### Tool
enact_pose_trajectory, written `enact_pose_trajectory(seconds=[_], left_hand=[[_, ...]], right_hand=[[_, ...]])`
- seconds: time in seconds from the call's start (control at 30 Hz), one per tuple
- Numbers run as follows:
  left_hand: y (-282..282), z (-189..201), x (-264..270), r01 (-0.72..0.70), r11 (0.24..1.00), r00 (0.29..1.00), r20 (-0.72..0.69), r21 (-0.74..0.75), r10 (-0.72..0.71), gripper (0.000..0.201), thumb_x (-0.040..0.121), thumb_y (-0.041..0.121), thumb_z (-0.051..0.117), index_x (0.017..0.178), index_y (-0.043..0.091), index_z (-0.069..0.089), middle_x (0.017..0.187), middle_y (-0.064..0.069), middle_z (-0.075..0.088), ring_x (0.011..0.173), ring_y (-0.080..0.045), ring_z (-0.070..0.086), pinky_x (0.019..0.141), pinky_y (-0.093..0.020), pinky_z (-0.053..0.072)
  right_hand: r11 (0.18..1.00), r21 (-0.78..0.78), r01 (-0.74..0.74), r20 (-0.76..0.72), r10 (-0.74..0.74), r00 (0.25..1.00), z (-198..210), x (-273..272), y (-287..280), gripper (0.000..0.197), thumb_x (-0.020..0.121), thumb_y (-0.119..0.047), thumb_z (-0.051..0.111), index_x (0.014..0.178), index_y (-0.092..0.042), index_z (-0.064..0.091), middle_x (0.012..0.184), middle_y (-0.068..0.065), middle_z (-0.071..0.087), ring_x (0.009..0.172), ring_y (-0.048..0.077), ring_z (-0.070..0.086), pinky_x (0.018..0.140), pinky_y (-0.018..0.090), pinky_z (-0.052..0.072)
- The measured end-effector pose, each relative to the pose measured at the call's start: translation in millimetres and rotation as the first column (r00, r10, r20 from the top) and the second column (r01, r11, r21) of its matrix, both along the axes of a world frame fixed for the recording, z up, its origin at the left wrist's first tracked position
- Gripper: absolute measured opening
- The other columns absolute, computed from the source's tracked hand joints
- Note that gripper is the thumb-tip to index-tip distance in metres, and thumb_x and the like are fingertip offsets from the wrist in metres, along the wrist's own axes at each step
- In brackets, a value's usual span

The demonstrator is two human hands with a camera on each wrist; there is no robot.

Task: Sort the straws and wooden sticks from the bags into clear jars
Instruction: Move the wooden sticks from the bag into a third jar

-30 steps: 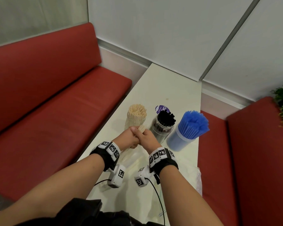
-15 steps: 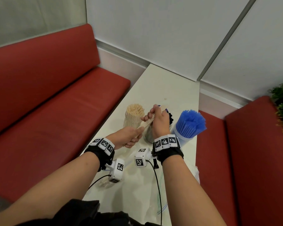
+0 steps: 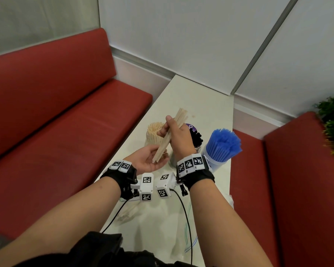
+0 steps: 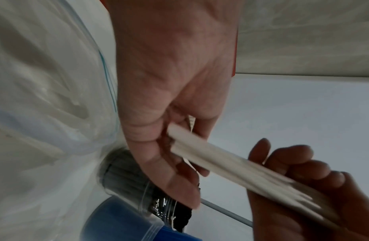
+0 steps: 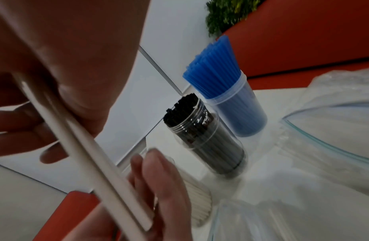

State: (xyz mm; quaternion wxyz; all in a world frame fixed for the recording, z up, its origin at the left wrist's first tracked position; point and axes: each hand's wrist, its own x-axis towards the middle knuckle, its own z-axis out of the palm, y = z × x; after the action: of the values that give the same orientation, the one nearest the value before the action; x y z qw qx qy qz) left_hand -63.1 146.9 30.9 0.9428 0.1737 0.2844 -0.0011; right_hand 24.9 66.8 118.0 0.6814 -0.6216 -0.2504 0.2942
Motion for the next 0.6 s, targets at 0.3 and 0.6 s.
enact_pose_trajectory(seconds=[0.3, 0.6], left_hand=[[22.3, 2.5, 1.8, 0.194, 0.936, 0.97, -0.199, 0.294, -0.138, 0.028, 0.105, 0.033, 0.041, 0.088, 0.012, 0.047, 0.06, 0.0, 0.043, 0.035, -0.003, 0.029, 0.025, -0.014, 0.017], [50.9, -4.0, 37.7, 0.274, 0.601, 0.832, -0.498, 0.751, 0.242, 0.033, 0.098, 0.019, 0.051, 0.123, -0.003, 0.056, 0.097, -0.019, 0.061, 0.078, -0.03, 0.064, 0.063, -0.036, 0.056]], right_hand=[[0.849, -0.415, -0.326, 0.026, 0.369, 0.929, 17.2, 30.3, -1.9, 0.014, 0.097, -0.021, 0.063, 0.088, -0.012, 0.065, 0.088, 0.007, 0.069, 0.078, 0.018, 0.069, 0.076, 0.031, 0.058], [0.821, -0.508, -0.262, -0.009, 0.299, 0.954, 25.0, 71.7, 23.0, 0.006, 0.089, 0.003, 0.067, 0.084, 0.001, 0.065, 0.095, 0.024, 0.065, 0.087, 0.036, 0.071, 0.07, 0.031, 0.064]])
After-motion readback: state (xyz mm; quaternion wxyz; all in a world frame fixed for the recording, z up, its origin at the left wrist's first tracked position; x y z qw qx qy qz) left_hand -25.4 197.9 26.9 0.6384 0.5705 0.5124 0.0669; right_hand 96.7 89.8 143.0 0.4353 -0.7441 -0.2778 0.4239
